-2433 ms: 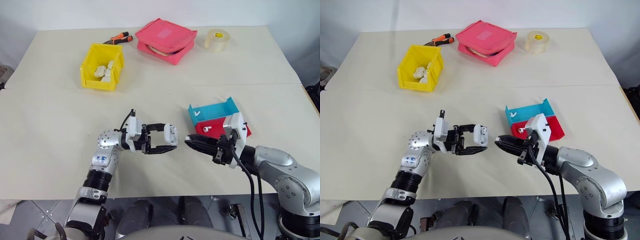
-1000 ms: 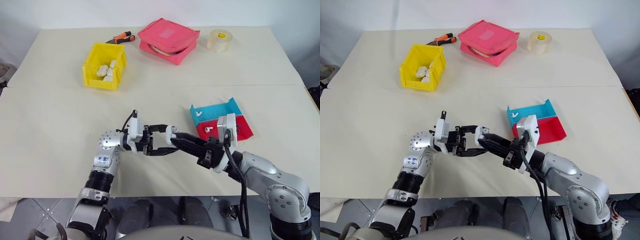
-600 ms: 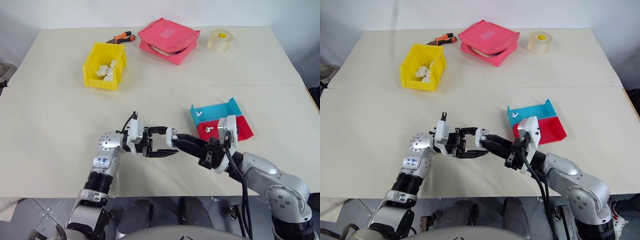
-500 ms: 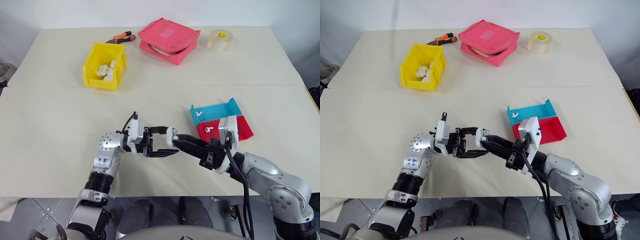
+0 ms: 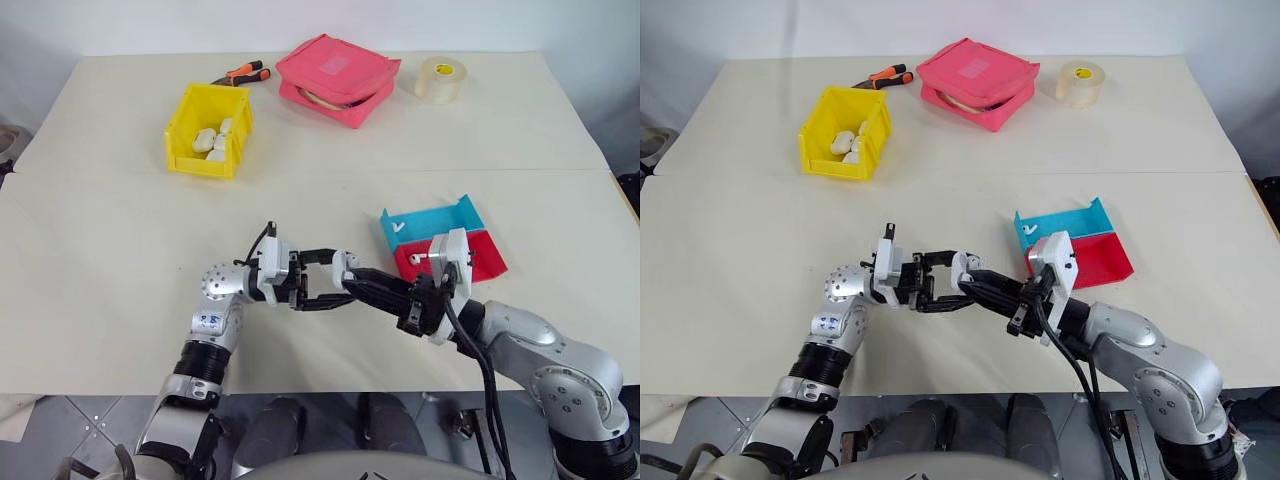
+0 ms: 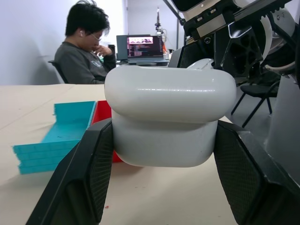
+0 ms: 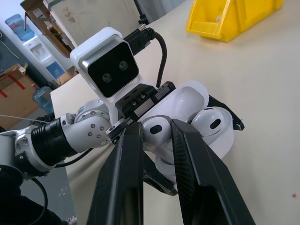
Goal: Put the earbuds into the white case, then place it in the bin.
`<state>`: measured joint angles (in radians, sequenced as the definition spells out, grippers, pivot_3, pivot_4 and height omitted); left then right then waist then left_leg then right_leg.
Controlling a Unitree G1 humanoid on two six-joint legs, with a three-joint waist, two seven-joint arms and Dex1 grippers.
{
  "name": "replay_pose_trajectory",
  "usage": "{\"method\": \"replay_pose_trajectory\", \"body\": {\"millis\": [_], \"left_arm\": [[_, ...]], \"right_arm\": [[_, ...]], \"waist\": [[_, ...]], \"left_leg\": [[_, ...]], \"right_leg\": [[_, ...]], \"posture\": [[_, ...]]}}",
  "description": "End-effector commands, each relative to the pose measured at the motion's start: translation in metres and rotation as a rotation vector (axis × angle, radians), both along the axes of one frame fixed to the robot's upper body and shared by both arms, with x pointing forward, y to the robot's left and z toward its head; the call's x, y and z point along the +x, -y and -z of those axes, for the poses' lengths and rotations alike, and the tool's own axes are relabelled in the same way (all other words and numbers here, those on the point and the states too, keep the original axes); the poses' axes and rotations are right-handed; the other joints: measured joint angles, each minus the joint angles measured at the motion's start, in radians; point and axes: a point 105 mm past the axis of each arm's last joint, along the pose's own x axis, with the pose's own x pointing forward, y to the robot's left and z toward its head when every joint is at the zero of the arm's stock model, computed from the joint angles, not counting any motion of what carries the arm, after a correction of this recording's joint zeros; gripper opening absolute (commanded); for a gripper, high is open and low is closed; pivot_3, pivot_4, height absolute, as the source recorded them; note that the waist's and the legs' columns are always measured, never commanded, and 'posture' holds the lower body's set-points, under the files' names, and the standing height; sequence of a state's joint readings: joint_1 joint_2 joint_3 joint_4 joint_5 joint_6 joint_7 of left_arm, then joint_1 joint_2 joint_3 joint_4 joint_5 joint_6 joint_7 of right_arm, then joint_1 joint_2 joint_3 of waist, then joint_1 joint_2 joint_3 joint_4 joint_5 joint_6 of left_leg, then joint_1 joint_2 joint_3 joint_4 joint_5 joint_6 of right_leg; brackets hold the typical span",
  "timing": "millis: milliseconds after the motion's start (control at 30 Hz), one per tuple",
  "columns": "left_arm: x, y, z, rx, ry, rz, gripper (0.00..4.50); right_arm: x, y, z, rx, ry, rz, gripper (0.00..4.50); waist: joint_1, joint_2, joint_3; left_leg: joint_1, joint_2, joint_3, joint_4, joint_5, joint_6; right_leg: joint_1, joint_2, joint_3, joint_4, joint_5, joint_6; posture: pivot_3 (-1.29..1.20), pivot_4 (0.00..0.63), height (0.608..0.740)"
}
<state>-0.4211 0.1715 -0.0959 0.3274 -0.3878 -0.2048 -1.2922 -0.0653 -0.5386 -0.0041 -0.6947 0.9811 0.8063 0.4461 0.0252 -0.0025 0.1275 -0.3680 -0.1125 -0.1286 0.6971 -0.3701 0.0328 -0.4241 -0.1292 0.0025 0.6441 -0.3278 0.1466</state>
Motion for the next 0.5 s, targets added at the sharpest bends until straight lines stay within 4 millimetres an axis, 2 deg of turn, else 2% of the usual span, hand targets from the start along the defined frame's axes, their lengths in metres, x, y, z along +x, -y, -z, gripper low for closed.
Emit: {"method": "replay_pose_trajectory", "body": {"millis": [33, 500], "left_arm": [[0.003, -0.002, -0.028, -0.104, 0.089, -0.023, 2.80], [0.003, -0.006, -0.029, -0.106, 0.095, -0.026, 2.80]], "right_arm": [[0.003, 0.008, 0.024, -0.081, -0.088, 0.051, 0.49], [0.011, 0.029, 0.029, -0.119, -0.091, 0.143, 0.49]], "waist": [[0.000, 0.000, 0.000], [0.000, 0.000, 0.001]], "left_leg": [[0.000, 0.000, 0.000, 0.000, 0.000, 0.000], [0.000, 0.000, 0.000, 0.000, 0.000, 0.000]], "right_leg": [[0.000, 0.000, 0.000, 0.000, 0.000, 0.000], [0.000, 0.000, 0.000, 0.000, 0.000, 0.000]], "posture": [[0.00, 0.150, 0.740], [0.00, 0.150, 0.740]]}}
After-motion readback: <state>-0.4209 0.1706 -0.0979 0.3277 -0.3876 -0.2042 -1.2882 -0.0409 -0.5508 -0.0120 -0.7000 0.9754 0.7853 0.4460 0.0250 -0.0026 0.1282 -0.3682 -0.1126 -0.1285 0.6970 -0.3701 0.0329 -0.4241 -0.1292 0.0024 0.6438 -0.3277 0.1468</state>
